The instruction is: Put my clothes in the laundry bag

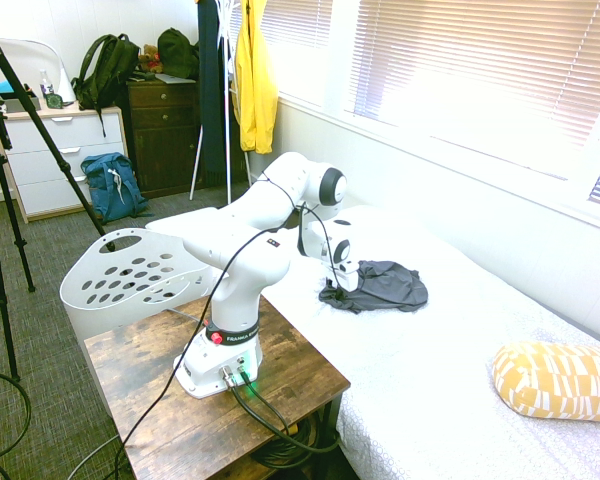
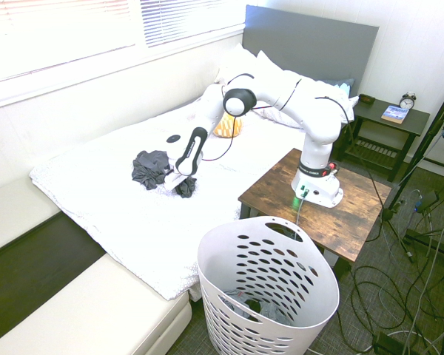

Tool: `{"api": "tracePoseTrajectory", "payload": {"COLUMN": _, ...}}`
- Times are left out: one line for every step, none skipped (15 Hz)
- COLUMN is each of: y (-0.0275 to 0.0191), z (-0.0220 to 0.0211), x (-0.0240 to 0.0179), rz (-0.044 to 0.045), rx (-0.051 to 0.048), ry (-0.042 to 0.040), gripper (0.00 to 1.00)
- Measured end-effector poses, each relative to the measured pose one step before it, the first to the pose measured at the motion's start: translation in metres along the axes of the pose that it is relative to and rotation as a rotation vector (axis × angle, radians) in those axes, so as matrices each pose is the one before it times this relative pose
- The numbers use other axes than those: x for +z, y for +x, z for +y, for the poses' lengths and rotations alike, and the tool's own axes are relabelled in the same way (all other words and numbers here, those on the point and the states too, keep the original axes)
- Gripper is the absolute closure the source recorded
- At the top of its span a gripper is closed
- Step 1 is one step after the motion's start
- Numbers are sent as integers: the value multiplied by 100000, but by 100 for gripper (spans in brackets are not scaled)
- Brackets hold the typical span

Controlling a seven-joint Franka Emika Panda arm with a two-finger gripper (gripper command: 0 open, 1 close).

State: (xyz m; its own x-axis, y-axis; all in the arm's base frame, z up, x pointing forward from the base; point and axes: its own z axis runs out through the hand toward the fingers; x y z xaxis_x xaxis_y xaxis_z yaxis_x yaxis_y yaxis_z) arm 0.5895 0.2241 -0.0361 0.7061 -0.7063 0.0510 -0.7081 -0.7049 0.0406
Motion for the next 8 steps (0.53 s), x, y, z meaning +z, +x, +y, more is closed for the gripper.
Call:
{"api": "tracePoseTrajectory", "payload": {"y": -44, "z": 227, "x": 3, "rz": -55, "rx": 144, "ry": 132, "gripper": 100}}
{"api": "tracePoseTrajectory", "payload": {"y": 5, "z": 331, "x": -28, "rz": 120, "rx": 130, "ry": 231, "gripper": 100}}
{"api": "tracePoseTrajectory", "payload": {"y": 2, "z": 281, "x": -226, "rz": 86, "rx": 152, "ry": 450, "gripper": 100}}
{"api": "tracePoseTrajectory", "payload": {"y": 36, "z": 270, "x": -395, "rz": -65, "rx": 159, "ry": 501, "gripper": 100}}
{"api": "tracePoseTrajectory", "payload": {"y": 143, "z": 275, "x": -639, "rz": -244, "rx": 106, "ry": 321, "gripper": 100}}
{"api": "tracePoseTrajectory", "payload": {"y": 249, "z": 269, "x": -998, "rz": -43, "rx": -71, "ry": 544, "gripper": 100}}
{"api": "tracePoseTrajectory", "payload": {"y": 313, "z": 110, "x": -1631, "rz": 204, "rx": 90, "ry": 1075, "gripper": 100}}
{"api": "tracePoseTrajectory", "payload": {"y": 249, "z": -103, "x": -2239, "rz": 516, "rx": -218, "ry": 1777, "gripper": 100}}
